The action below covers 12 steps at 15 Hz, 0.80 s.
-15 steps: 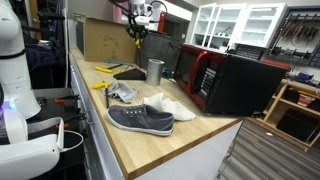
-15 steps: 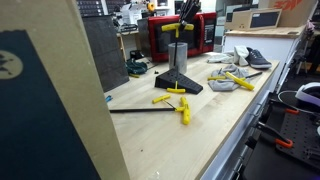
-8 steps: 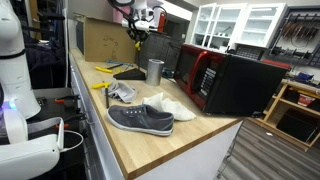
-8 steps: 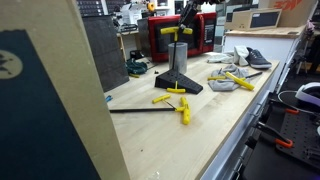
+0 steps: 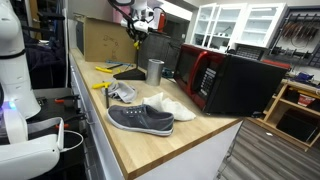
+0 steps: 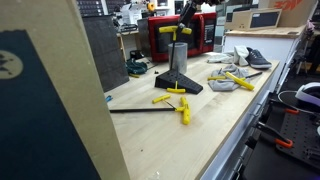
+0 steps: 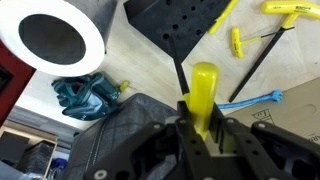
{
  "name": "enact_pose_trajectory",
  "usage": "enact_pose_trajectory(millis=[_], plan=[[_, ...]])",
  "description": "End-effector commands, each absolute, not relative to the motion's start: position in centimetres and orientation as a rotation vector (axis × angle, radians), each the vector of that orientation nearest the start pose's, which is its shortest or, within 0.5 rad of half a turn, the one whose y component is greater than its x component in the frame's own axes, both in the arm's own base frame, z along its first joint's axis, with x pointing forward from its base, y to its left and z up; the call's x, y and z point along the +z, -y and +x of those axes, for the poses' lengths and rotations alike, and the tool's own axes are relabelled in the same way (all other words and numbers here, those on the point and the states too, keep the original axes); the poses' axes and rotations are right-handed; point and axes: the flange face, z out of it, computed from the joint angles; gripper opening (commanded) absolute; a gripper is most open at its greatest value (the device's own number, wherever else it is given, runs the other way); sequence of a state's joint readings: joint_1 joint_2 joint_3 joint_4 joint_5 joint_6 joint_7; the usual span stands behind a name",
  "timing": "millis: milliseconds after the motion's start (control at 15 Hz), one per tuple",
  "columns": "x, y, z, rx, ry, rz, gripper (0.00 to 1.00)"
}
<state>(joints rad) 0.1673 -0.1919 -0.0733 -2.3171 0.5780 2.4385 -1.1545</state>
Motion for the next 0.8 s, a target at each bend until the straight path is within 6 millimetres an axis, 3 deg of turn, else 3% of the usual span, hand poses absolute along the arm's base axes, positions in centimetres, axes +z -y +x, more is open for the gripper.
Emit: enact_pose_trajectory(millis=[0,733], plan=[[45.6,-4.6,50.5,-0.693,1.216,-2.520,0.06],[44.2,-4.3,51.4,-0.684,1.210,-2.541,0.06]])
